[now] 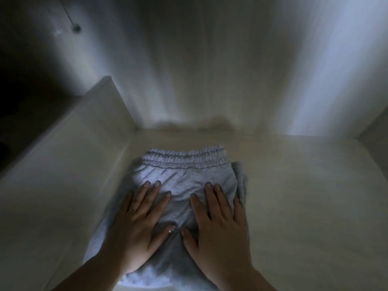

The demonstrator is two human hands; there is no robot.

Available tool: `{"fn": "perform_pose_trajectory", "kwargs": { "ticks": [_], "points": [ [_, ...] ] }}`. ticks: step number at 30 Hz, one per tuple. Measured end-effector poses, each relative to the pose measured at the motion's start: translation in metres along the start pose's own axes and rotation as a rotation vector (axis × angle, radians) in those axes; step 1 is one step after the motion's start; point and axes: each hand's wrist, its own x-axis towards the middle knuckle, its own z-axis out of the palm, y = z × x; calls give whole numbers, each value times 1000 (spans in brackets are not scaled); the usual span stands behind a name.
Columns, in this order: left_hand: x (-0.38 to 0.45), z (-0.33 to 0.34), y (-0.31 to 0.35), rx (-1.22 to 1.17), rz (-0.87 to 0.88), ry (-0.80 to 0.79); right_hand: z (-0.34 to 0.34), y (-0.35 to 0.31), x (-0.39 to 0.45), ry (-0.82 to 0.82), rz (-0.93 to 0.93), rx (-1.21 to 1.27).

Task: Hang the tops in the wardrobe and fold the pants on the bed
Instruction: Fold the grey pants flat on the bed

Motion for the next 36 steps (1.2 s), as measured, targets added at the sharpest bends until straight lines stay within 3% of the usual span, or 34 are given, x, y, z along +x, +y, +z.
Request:
{"fn": "perform_pose_trajectory", "kwargs": {
  "ticks": [4, 11, 23, 28, 30, 34, 36],
  "points": [
    [39, -5, -45, 120, 43, -26, 10, -19, 50, 5, -3, 44],
    [84, -5, -93, 90, 21, -29, 26, -36, 119, 79, -55, 46],
    [112, -4, -110, 135, 75, -33, 43, -34, 153, 124, -58, 96],
    [115, -16, -101, 166, -112, -192, 33, -32, 170, 16, -67, 119],
    [108, -24, -79, 50, -189, -138, 17, -27, 174, 17, -91, 174],
    [61, -29, -34, -552, -415, 262, -11, -11, 132, 114, -27, 502],
    [32, -36, -9, -768, -522, 290, -22, -6, 94, 106, -11, 537]
  ]
}}
